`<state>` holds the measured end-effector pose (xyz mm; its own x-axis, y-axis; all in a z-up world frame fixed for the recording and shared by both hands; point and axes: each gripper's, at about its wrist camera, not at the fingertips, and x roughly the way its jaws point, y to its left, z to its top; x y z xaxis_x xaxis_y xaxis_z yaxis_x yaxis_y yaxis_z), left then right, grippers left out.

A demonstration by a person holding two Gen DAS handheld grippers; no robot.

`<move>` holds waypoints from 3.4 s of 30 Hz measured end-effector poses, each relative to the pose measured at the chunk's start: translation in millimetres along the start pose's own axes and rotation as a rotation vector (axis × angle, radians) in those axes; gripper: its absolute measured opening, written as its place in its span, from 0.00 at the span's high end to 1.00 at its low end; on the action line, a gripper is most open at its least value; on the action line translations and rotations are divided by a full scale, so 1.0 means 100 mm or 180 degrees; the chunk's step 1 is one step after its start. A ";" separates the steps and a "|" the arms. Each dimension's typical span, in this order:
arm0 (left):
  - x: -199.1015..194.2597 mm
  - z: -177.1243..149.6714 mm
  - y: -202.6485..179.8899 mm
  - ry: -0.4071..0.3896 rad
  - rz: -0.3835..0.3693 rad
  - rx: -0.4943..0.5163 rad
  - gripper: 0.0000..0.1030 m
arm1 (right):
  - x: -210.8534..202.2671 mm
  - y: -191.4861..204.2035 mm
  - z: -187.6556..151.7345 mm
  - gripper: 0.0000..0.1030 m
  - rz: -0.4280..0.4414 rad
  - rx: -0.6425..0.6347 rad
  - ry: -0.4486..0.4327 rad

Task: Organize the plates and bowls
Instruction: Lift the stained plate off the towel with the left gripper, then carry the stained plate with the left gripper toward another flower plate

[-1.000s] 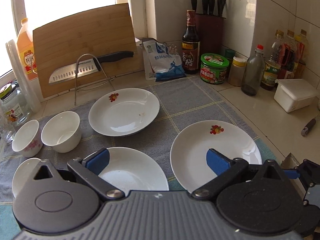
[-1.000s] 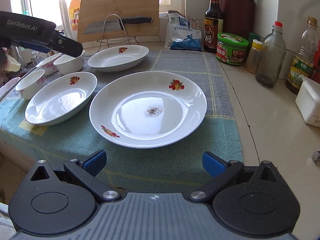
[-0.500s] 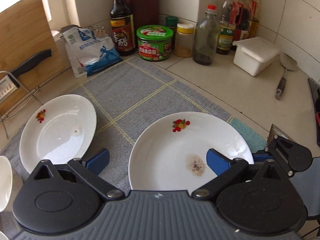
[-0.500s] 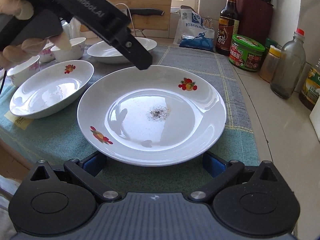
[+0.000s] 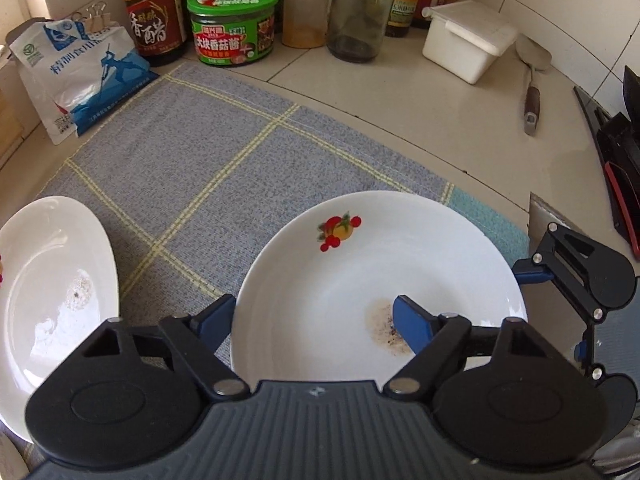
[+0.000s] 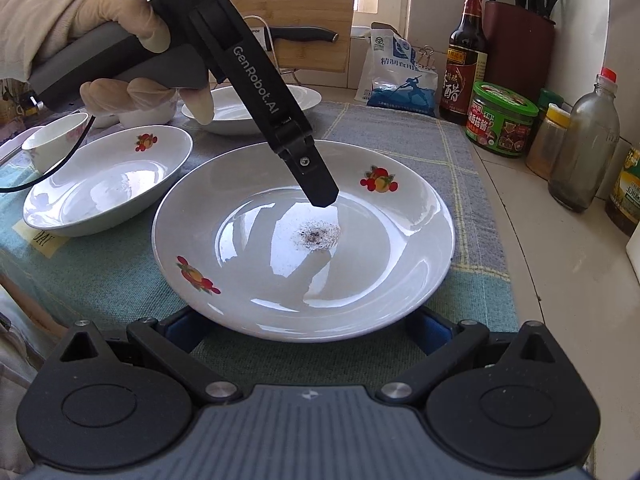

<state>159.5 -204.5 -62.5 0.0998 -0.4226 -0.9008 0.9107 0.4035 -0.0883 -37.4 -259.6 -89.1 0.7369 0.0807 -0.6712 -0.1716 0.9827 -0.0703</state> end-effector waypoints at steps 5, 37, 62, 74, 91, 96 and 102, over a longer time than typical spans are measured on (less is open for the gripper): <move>0.08 0.06 0.08 0.0178 -0.0161 -0.0033 0.23 | 0.02 -0.01 0.03 0.00 0.0037 -0.0024 0.0047; 0.08 0.64 0.35 -0.0067 -0.0202 0.0113 0.27 | 0.26 -0.40 0.46 0.00 -0.0128 -0.0128 0.0087; 0.49 0.96 0.51 -0.0116 -0.0145 0.0126 0.27 | 0.60 -0.70 0.48 0.00 -0.0248 0.0082 0.0155; 0.11 0.81 0.46 -0.0476 0.0084 -0.0009 0.18 | 0.23 -0.59 0.43 0.00 -0.0285 0.0350 0.0084; -0.88 -0.48 -0.19 -0.0911 0.0847 -0.0515 0.10 | -0.25 0.06 0.11 0.00 0.0107 0.0080 -0.0166; -0.96 -0.90 -0.27 -0.0851 0.0957 -0.0941 0.10 | -0.27 0.18 0.05 0.00 0.0299 -0.0060 -0.0168; -1.12 -1.34 -0.34 -0.0808 0.1169 -0.1259 0.10 | -0.24 0.37 0.04 0.00 0.0576 -0.0246 -0.0179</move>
<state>63.9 -62.3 -15.7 0.5172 -0.3592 -0.7769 0.5847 0.8111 0.0142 -58.8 -224.7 -72.3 0.7245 0.2661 -0.6358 -0.3526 0.9357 -0.0101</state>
